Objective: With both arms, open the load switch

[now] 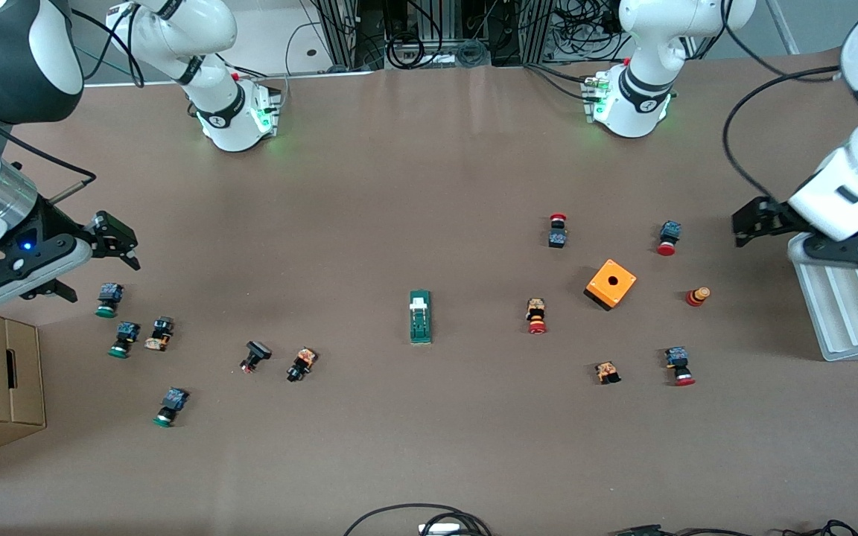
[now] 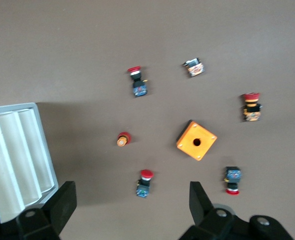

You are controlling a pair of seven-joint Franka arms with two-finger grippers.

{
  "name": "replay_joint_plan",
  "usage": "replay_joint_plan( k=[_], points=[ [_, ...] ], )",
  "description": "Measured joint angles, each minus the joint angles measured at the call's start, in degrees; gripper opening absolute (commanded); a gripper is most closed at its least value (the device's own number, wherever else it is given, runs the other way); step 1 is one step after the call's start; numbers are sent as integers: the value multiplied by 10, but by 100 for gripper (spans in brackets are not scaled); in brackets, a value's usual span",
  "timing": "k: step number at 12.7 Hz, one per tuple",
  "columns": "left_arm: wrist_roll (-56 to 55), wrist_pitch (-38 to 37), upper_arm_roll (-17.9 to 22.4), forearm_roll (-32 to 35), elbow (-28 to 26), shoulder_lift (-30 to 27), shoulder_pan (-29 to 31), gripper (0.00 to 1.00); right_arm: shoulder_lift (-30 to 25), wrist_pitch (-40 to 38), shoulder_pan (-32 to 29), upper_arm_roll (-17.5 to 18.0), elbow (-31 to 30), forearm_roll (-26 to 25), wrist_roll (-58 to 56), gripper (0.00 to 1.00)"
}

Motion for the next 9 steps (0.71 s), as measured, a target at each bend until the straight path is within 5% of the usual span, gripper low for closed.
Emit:
replay_joint_plan(
  k=[6,9],
  points=[
    [-4,14,1,-2,-39,-27,20,100,-1,-47,-12,-23,15,-5,19,100],
    [-46,14,0,-2,-41,-27,20,100,-1,-63,-12,-24,18,-5,162,100]
  ],
)
